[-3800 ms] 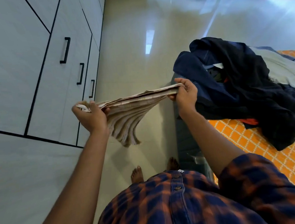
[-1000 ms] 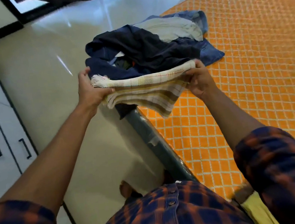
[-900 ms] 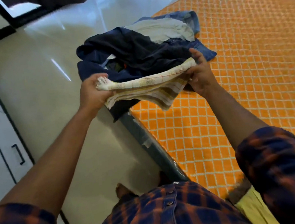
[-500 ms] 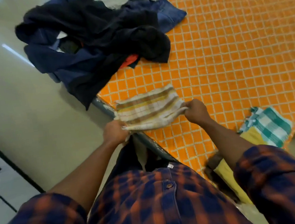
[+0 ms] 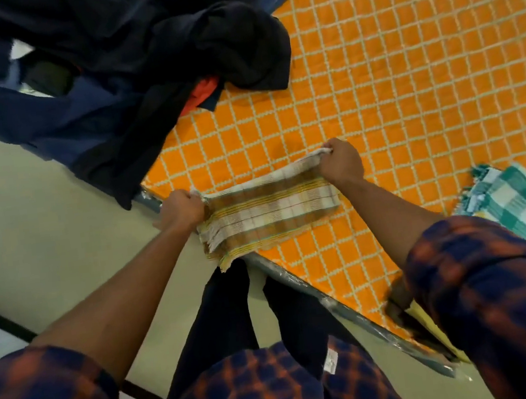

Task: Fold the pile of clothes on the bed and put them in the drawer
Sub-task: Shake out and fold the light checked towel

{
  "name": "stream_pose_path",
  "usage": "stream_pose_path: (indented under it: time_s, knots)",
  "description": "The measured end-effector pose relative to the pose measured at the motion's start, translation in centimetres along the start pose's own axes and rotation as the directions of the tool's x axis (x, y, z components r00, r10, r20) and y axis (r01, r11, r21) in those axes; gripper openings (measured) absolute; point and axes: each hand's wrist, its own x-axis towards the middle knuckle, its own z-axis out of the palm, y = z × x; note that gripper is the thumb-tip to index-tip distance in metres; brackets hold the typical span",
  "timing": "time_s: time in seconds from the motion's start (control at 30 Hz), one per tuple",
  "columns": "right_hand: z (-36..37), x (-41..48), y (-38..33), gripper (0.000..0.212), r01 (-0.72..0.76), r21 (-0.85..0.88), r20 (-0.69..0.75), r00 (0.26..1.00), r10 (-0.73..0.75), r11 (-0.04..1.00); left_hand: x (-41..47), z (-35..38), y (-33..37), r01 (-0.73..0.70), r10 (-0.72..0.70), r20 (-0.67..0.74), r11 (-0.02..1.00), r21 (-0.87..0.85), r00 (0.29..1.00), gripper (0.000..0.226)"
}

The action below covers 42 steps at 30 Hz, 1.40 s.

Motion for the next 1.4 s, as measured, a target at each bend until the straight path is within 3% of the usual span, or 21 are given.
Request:
stream_pose_path:
  time_s: [0.07, 0.13, 0.27, 0.33, 0.37, 0.4, 0.43, 0.47, 0.57, 0.7, 0.83, 0.9, 0.97, 1.03, 1.07, 1.13, 1.17, 1.2, 1.27, 1.33, 1.4]
  knots:
    - [1.4, 1.3, -0.4, 0.042, -0.027, 0.004, 0.025, 0.999, 0.027, 1.000, 1.3, 0.6, 1.2, 0.085, -0.073, -0.054, 0.959, 0.271, 0.996, 0.027]
    - [2.5, 1.3, -0.1, 0.048, -0.044, 0.064, 0.001, 0.999, 0.044, 0.997, 1.4, 1.8, 1.8, 0.115, -0.085, -0.096, 0.921, 0.373, 0.992, 0.040]
    - [4.5, -3.1, 2.5, 0.050, -0.118, 0.282, -0.277, 0.940, 0.198, 0.952, -0.7, 4.3, 2.6, -0.275, 0.350, -0.202, 0.906, 0.322, 0.915, 0.052]
    - [5.7, -5.8, 4.0, 0.064, -0.307, 0.573, -0.196, 0.849, 0.491, 0.760, -2.3, 6.2, 3.1, -0.436, 0.478, -0.054, 0.837, 0.331, 0.876, 0.058]
    - [6.4, -6.8, 4.5, 0.067, -0.414, 0.735, -0.008, 0.787, 0.617, 0.537, -3.2, 7.3, 3.2, -0.500, 0.525, 0.030, 0.789, 0.358, 0.850, 0.063]
    - [7.1, -7.4, 4.8, 0.063, -0.491, 0.833, 0.243, 0.739, 0.628, 0.255, -3.9, 8.7, 3.2, -0.562, 0.572, 0.107, 0.724, 0.400, 0.813, 0.067]
    - [7.8, -8.0, 4.9, 0.058, -0.541, 0.841, 0.459, 0.722, 0.518, 0.010, -4.5, 9.9, 3.0, -0.614, 0.609, 0.171, 0.657, 0.438, 0.774, 0.070]
    - [8.4, -8.3, 5.0, 0.055, -0.567, 0.817, 0.558, 0.728, 0.399, -0.107, -4.6, 11.2, 2.9, -0.643, 0.624, 0.221, 0.608, 0.465, 0.750, 0.073]
    - [10.2, -6.6, 5.1, 0.064, -0.541, 0.837, 0.538, 0.790, 0.294, -0.079, -3.6, 14.1, 2.6, -0.632, 0.587, 0.263, 0.613, 0.474, 0.766, 0.076]
    - [9.0, -3.0, 4.8, 0.067, -0.434, 0.886, 0.463, 0.855, 0.233, -0.166, -1.5, 15.7, 4.1, -0.618, 0.596, 0.224, 0.618, 0.485, 0.771, 0.077]
    - [5.1, -1.1, 6.4, 0.043, -0.227, 0.960, 0.262, 0.936, 0.235, -0.165, 0.2, 15.5, 8.5, -0.695, 0.709, 0.209, 0.512, 0.505, 0.673, 0.066]
    - [2.1, -1.7, 8.3, 0.045, -0.081, 0.989, 0.110, 0.965, 0.239, -0.127, 0.4, 15.7, 11.0, -0.727, 0.754, 0.207, 0.462, 0.508, 0.624, 0.065]
    - [0.0, -2.8, 9.7, 0.059, 0.034, 0.993, -0.054, 0.983, 0.177, 0.113, 0.0, 15.6, 12.9, -0.797, 0.797, 0.215, 0.458, 0.394, 0.564, 0.063]
    - [0.1, -3.5, 10.1, 0.061, 0.141, 0.902, -0.165, 0.986, 0.023, 0.407, -1.3, 15.5, 13.6, -0.844, 0.834, 0.132, 0.520, 0.132, 0.535, 0.052]
    - [1.0, -3.8, 9.7, 0.059, 0.215, 0.828, -0.196, 0.976, -0.092, 0.518, -2.0, 15.4, 13.8, -0.823, 0.823, 0.034, 0.567, -0.009, 0.567, 0.044]
    - [3.9, -4.3, 8.8, 0.060, 0.430, 0.562, -0.215, 0.901, -0.378, 0.706, -2.6, 15.5, 13.8, -0.618, 0.609, -0.152, 0.700, -0.359, 0.778, 0.036]
    - [5.4, -4.6, 8.5, 0.064, 0.503, 0.391, -0.144, 0.860, -0.489, 0.771, -2.9, 15.2, 14.0, -0.395, 0.404, -0.115, 0.731, -0.556, 0.908, 0.040]
    - [6.8, -4.9, 8.5, 0.072, 0.532, 0.224, -0.035, 0.842, -0.539, 0.816, -2.9, 15.0, 14.0, -0.157, 0.223, 0.007, 0.710, -0.686, 0.975, 0.047]
    - [8.7, -5.4, 8.7, 0.081, 0.540, -0.051, 0.084, 0.841, -0.535, 0.840, -2.6, 14.8, 13.4, 0.098, 0.071, 0.205, 0.697, -0.710, 0.976, 0.058]
    - [9.5, -5.6, 8.7, 0.073, 0.533, -0.121, 0.089, 0.846, -0.526, 0.838, -2.8, 15.0, 12.9, 0.044, 0.125, 0.249, 0.814, -0.579, 0.960, 0.067]
    - [9.4, -5.5, 8.8, 0.061, 0.542, -0.089, 0.086, 0.840, -0.536, 0.836, -2.8, 15.4, 12.8, -0.076, 0.153, 0.171, 0.919, -0.388, 0.973, 0.080]
